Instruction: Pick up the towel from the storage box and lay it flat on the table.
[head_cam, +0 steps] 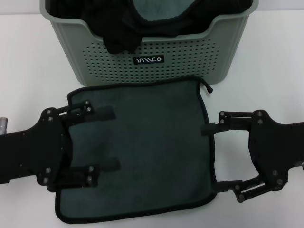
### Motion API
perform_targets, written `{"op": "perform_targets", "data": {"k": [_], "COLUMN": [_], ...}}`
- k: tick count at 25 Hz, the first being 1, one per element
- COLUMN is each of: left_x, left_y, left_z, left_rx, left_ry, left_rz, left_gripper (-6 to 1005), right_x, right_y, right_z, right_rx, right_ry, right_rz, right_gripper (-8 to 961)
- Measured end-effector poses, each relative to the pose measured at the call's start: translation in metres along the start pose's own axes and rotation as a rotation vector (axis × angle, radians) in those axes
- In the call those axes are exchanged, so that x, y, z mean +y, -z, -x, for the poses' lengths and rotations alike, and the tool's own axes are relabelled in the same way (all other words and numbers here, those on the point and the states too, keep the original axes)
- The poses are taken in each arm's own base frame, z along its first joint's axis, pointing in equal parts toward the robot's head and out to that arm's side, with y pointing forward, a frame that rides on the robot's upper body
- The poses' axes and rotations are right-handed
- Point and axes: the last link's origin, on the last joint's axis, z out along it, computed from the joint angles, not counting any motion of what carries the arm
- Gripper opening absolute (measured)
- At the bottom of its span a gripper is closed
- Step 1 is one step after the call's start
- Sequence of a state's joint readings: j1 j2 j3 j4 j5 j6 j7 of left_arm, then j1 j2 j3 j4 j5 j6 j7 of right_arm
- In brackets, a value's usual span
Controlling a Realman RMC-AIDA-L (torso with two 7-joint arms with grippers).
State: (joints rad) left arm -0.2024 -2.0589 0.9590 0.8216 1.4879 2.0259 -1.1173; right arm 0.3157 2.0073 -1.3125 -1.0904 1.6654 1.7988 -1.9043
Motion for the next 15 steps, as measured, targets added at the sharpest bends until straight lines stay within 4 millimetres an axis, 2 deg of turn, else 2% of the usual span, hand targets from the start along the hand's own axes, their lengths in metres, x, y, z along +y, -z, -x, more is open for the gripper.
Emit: {"op": "perform_targets", "data": {"k": [7, 15], "left_x": [0.0012, 0.0008], "left_y": [0.0012, -0.0072], "left_z": [0.0005, 0.0025], "left_rx": [-0.010, -0.024], "left_ry": [0.014, 0.018], "left_rz": [0.008, 0.054], "left_gripper": [773, 773], "right_x": [0.0012, 0.0006], "right_y": [-0.0026, -0.0090], "right_z": [-0.0005, -0.0007], "right_rx": [-0.006, -0.022], "right_ry": [-0.002, 0.018], "right_rz": [0.004, 0.010], "right_gripper": [877, 877]}}
